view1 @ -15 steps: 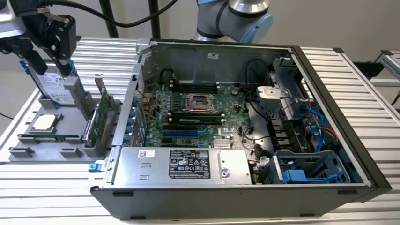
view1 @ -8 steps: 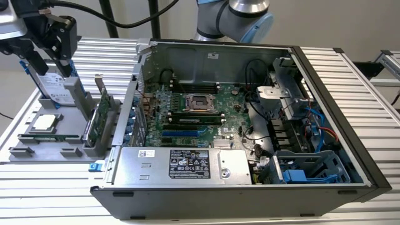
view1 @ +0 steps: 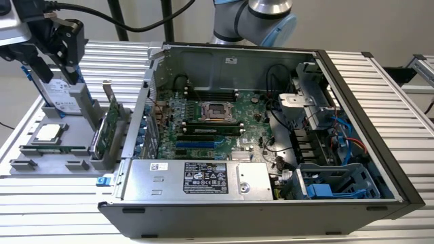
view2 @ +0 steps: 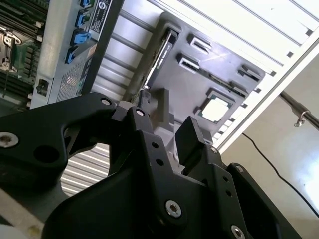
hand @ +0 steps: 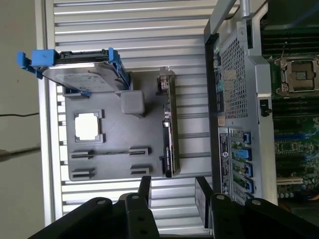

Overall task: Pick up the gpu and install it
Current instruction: 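Pick up the gpu and move the gpu toward the slot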

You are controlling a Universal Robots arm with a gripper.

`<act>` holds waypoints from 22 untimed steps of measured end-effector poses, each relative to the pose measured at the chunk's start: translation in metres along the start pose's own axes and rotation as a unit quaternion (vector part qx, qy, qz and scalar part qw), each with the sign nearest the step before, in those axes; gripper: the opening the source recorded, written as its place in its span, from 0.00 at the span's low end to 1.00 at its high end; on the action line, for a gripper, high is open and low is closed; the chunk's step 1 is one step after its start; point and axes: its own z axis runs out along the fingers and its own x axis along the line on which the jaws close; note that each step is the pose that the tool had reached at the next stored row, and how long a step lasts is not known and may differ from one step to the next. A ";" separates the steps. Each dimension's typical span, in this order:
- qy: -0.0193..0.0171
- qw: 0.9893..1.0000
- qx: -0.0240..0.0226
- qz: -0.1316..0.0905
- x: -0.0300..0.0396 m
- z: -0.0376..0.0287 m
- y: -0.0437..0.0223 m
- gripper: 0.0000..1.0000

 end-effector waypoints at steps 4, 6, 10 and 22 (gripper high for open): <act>0.000 1.000 0.000 0.000 -0.0003 0.0012 -0.0001 1.00; 0.000 1.000 0.000 0.000 -0.0004 0.0018 -0.0001 1.00; 0.000 1.000 0.000 0.000 -0.0007 0.0030 -0.0002 1.00; 0.000 1.000 0.000 0.000 -0.0013 0.0067 -0.0005 1.00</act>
